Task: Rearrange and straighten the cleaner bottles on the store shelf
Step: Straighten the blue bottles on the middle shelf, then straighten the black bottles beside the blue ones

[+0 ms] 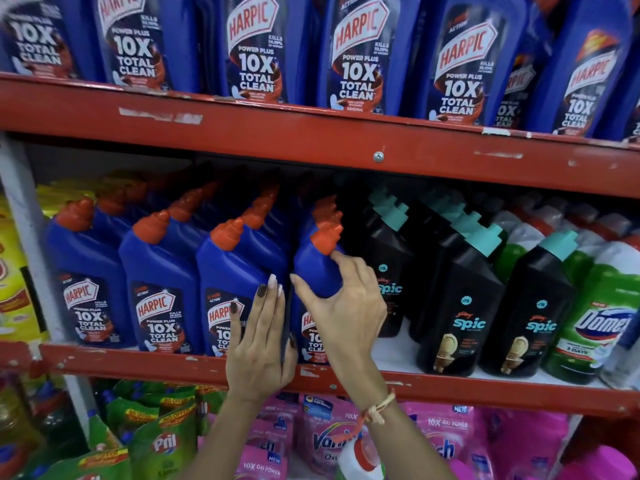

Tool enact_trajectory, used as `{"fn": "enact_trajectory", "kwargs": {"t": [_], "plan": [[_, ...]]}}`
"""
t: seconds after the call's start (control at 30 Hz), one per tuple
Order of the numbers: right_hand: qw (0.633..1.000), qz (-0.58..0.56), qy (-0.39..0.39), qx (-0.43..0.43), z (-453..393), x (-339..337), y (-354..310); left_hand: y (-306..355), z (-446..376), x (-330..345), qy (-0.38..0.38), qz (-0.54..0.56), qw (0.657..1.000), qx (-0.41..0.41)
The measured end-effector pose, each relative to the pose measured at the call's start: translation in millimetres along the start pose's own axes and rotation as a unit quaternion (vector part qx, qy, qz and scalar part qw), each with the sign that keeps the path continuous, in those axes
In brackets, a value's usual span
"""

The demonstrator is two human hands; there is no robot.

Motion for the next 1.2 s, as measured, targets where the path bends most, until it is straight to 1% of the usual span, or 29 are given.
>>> {"fn": "enact_trajectory", "kwargs": {"t": [0.3, 0.4, 0.53, 0.57, 0.63, 0.7, 0.73, 0.77, 0.83, 0.9, 0.93, 1.0, 1.07, 1.13, 1.2], "plan": [[0.999, 0.023, 0.016, -0.017, 2.9, 1.3, 2.3, 0.8, 0.9, 0.6, -0.002, 0.000, 1.000, 0.002], [0.999, 0.030, -0.008, -0.020, 2.7, 0.5, 1.1, 0.8, 0.5, 0.5, -0.003, 0.000, 1.000, -0.001], [0.996, 0.018, -0.074, -0.046, 5.2, -8.8, 4.8, 3.5, -2.2, -3.7, -0.022, -0.003, 1.000, -0.012], [0.996, 0.009, -0.074, -0.052, 6.5, -19.0, 10.8, 5.4, -3.0, -5.9, -0.025, 0.010, 1.000, -0.017], [0.997, -0.013, -0.028, -0.066, 8.9, -48.6, 28.9, 10.1, -6.1, -9.8, -0.026, 0.061, 0.998, -0.022], [0.996, -0.020, 0.059, -0.071, 12.6, -88.8, 56.9, 26.3, -13.8, -13.9, -0.025, 0.094, 0.995, 0.007], [0.992, -0.012, 0.103, -0.065, 14.0, -108.4, 73.3, 37.1, -18.6, -14.9, -0.025, 0.094, 0.995, 0.029], [0.989, 0.000, 0.139, -0.051, 14.7, -126.1, 90.4, 47.5, -23.7, -14.4, -0.026, 0.091, 0.995, 0.045], [0.983, 0.023, 0.180, -0.004, 13.6, -153.6, 124.6, 61.8, -32.2, -10.3, -0.033, 0.092, 0.994, 0.043], [0.981, 0.032, 0.182, 0.055, 9.7, -170.8, 155.9, 67.7, -35.2, -3.6, -0.039, 0.089, 0.995, 0.019], [0.982, 0.030, 0.165, 0.087, 7.5, -175.3, 170.5, 68.9, -34.6, -0.1, -0.041, 0.083, 0.996, 0.011], [0.981, 0.024, 0.106, 0.158, 4.4, -174.4, 197.8, 68.8, -32.1, 5.6, -0.047, 0.072, 0.996, 0.009], [0.974, 0.023, 0.052, 0.221, 5.6, -167.1, 220.3, 67.5, -31.2, 8.5, -0.050, 0.068, 0.996, 0.015], [0.969, 0.028, 0.030, 0.242, 5.9, -162.0, 234.6, 66.7, -31.2, 9.2, -0.049, 0.068, 0.996, 0.017], [0.968, 0.028, 0.033, 0.248, 6.5, -160.4, 239.9, 66.8, -31.1, 9.4, -0.044, 0.072, 0.996, 0.020]]}}
Point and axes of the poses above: each hand's wrist, its own z-axis away from the middle knuckle, its own x-axis out of the palm, y = z × x, the point moved 6 cm from there along -z, towards the middle knuckle, and after that the axes turned 13 degrees about -y, right-handed, at the moved point
